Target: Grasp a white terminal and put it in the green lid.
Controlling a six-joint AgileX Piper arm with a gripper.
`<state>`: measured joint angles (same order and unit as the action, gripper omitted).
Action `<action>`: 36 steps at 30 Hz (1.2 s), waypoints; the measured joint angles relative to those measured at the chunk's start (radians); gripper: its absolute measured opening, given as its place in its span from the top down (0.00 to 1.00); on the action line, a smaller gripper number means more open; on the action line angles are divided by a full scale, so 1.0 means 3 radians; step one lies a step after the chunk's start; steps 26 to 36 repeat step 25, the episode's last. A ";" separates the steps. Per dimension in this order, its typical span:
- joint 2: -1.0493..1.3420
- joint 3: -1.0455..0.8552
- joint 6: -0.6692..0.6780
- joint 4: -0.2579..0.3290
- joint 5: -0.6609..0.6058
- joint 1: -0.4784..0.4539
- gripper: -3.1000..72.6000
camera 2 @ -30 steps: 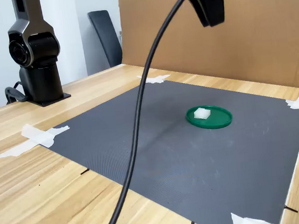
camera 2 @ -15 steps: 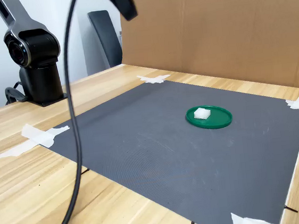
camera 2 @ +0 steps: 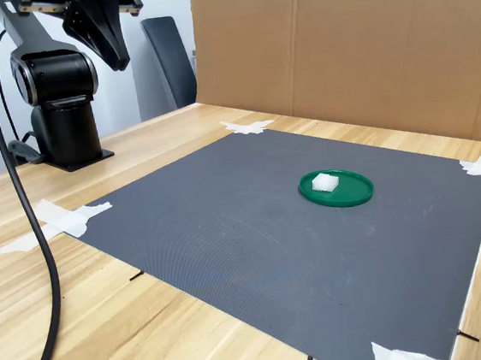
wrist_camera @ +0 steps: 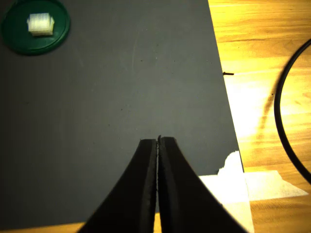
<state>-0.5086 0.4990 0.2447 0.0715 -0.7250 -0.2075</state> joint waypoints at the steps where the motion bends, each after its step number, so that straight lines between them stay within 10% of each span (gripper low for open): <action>1: 0.0103 -0.0159 -0.0019 0.0000 0.0171 0.0000 0.99; 36: 0.1218 -0.1046 0.0005 -0.0015 0.0460 0.0375 0.99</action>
